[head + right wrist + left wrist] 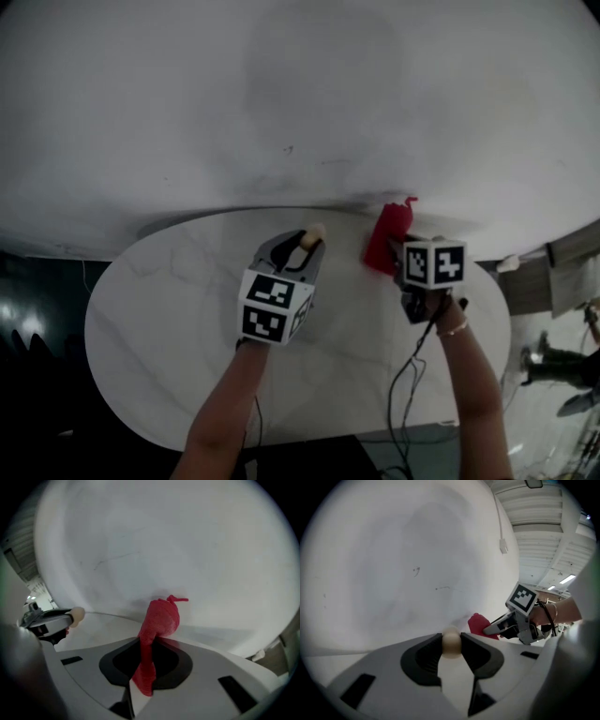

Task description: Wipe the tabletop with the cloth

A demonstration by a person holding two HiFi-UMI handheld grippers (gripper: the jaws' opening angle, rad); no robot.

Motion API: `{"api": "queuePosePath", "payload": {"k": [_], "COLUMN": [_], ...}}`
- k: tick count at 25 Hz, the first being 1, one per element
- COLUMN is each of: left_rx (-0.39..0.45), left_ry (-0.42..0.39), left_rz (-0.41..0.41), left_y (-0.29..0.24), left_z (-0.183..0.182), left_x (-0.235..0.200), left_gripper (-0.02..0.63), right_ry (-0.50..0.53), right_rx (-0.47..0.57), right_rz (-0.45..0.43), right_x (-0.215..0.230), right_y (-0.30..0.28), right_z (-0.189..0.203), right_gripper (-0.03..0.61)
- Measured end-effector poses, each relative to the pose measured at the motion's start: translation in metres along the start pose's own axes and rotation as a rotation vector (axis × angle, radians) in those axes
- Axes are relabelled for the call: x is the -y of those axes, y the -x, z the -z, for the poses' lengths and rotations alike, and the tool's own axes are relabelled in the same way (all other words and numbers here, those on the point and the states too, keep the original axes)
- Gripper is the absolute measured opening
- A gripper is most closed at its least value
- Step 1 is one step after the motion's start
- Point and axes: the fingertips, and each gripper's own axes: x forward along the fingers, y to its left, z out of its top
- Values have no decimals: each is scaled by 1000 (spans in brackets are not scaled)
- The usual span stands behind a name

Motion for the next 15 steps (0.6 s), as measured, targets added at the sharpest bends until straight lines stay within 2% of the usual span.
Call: {"api": "queuePosePath", "payload": {"k": [5,7,9,12,15], "left_rx": [23,31,32,28,27], "left_ry": [43,74,101,139,175], "left_rz": [-122,-180,-234,-299,-327], "left_y": [54,79,102,127,143], "left_z": [7,15,23,36,46], "left_x": [-51,-73,-92,-113,-126], "left_gripper": [126,126,126,126,126], "right_ry": [144,216,281,325,341], "right_rx": [-18,-29,-45,-84,-126], "right_rz": [-311,-394,-456,-529,-525], "right_x": [-149,-204,-251,-302,-323], "right_y": [-17,-28,-36,-47,-61], "right_z": [-10,-7,0,16,33], "right_gripper": [49,49,49,49,49]}}
